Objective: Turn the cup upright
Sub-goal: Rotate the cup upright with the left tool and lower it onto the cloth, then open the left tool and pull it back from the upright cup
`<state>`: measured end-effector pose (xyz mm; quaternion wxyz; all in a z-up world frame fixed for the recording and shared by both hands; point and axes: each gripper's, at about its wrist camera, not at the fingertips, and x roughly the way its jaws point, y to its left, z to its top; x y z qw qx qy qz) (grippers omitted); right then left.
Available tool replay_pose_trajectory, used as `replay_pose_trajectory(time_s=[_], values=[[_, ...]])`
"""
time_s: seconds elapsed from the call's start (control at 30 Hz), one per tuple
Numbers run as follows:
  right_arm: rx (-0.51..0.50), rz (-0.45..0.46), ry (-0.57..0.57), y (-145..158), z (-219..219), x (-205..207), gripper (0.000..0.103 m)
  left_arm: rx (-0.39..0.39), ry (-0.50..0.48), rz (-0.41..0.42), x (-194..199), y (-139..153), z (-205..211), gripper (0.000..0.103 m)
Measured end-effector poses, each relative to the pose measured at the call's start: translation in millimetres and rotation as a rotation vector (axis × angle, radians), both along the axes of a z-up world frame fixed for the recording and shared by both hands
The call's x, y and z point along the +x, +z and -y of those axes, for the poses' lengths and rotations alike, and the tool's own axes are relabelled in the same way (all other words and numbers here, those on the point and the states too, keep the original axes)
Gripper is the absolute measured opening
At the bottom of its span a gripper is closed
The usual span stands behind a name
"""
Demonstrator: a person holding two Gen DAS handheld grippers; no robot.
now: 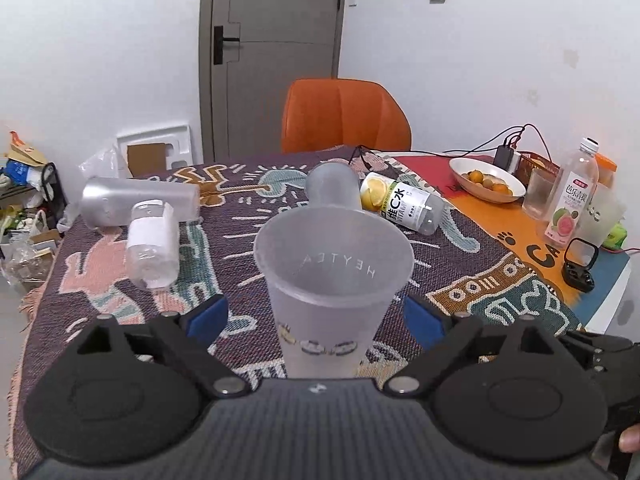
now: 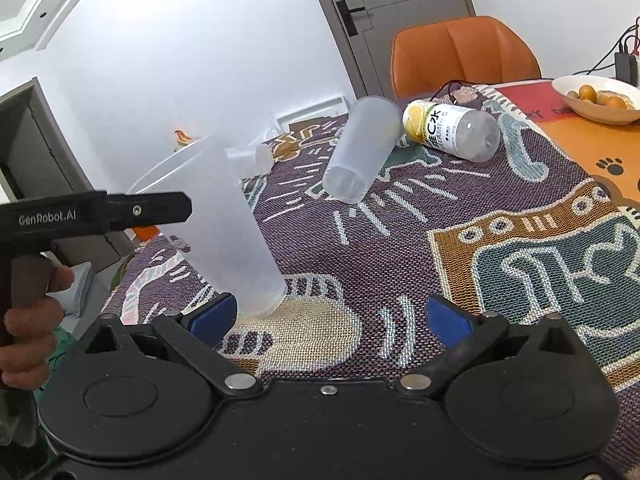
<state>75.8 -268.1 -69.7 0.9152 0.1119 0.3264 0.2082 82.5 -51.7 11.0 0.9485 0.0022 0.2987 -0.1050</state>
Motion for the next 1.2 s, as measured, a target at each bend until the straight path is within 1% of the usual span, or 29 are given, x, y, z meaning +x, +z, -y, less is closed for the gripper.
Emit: replay_pose_trajectory(time_s=[0.27, 0.47, 0.57, 0.87, 1.0, 1.13, 1.17, 1.2], values=[[-0.025, 0.025, 0.029, 8.4, -2.4, -13.0, 0.103, -0.038, 0.081, 0.018, -33.4, 1.2, -14.9, 0.097], [-0.043, 0.056, 0.054, 19.1, -5.2, -27.7, 0.103, -0.01, 0.136, 0.027, -60.3, 1.7, -22.1, 0.097], [-0.061, 0.069, 0.067, 24.3, -6.5, -35.9, 0.103, -0.008, 0.163, 0.035, -74.5, 2.5, -26.7, 0.097], [-0.087, 0.096, 0.09, 32.8, -4.6, -61.6, 0.103, -0.017, 0.233, 0.053, -117.8, 1.3, -42.7, 0.097], [-0.096, 0.12, 0.096, 42.0, -6.8, -72.7, 0.103, -0.02, 0.253, 0.071, -135.4, 2.0, -46.6, 0.097], [-0.122, 0.137, 0.126, 48.3, -13.1, -85.8, 0.103, -0.032, 0.275, 0.092, -155.1, 3.2, -52.3, 0.097], [-0.126, 0.14, 0.132, 49.4, -15.2, -89.5, 0.103, -0.026, 0.278, 0.094, -159.3, 4.1, -52.7, 0.098], [-0.129, 0.143, 0.14, 50.5, -17.1, -93.8, 0.103, -0.016, 0.274, 0.094, -162.1, 4.8, -52.0, 0.102]])
